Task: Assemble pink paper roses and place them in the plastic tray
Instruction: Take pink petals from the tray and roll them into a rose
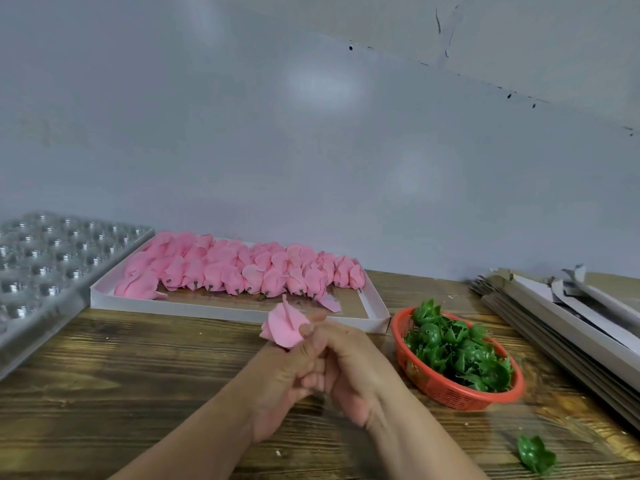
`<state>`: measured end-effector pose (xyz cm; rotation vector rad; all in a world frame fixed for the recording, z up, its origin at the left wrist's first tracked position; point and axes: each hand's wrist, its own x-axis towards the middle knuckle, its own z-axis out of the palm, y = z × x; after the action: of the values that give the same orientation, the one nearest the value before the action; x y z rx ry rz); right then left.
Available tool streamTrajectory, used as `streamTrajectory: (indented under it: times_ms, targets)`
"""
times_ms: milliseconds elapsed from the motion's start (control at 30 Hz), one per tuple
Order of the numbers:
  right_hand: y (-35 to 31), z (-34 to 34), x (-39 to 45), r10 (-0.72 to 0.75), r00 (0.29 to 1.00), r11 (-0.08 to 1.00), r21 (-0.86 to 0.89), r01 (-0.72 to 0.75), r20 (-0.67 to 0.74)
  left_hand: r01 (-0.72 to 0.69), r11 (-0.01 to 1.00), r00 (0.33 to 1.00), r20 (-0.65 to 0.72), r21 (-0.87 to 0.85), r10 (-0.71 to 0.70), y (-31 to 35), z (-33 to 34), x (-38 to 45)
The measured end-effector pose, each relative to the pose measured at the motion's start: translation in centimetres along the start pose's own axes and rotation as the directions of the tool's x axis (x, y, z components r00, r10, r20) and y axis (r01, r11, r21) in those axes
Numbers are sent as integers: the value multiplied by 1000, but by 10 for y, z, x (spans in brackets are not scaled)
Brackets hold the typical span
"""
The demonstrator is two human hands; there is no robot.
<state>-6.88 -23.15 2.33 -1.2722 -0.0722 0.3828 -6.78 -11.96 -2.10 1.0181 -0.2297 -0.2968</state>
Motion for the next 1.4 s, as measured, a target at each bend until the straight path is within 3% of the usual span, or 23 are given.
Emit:
streamTrajectory:
  times_ms: [300, 433, 533, 600, 667, 700, 767, 867, 1000, 1100, 1267, 1333, 1400]
  targets:
    - [17, 4, 10, 69, 991, 991, 110, -82, 116, 28, 995, 995, -95, -91, -37, 12, 2, -4]
    - [18, 1, 11, 52, 994, 999, 10, -53, 91, 17, 987, 987, -153, -159, -41, 12, 2, 0]
    - [20, -1, 12, -163, 987, 961, -227, 158, -2, -15, 967, 986, -165, -256, -28, 12, 0, 3]
    - [23, -3, 12, -417, 909, 768, -540, 344, -14, -81, 928, 983, -181, -364, 15, 14, 2, 5]
    - [30, -3, 13, -559, 824, 459, -794, 398, 90, -125, 903, 978, -203, -412, 43, 14, 5, 5]
    - [33, -3, 13, -591, 796, 333, -858, 391, 134, -121, 903, 978, -207, -412, 37, 14, 7, 5]
    - [38, -2, 13, -661, 736, 247, -884, 397, 146, -107, 903, 976, -215, -416, 16, 12, 8, 5]
    - [40, 2, 13, -700, 710, 337, -843, 418, 72, -69, 925, 974, -225, -372, -17, 11, 6, 4]
    - [36, 6, 10, -606, 795, 573, -702, 423, -15, -27, 931, 979, -197, -365, -49, 11, 5, 5]
    - [33, 5, 11, -534, 845, 685, -600, 414, -27, 0, 926, 985, -158, -379, -65, 13, 3, 5]
    - [29, 3, 13, -306, 952, 884, -370, 285, 4, 19, 965, 991, -123, -263, -53, 16, -8, 4]
    - [28, 2, 12, -209, 976, 930, -296, 217, 58, 38, 982, 993, -104, -183, -58, 16, -10, 4]
    - [27, 1, 12, -239, 969, 911, -331, 245, 57, 30, 979, 991, -121, -200, -55, 15, -10, 6]
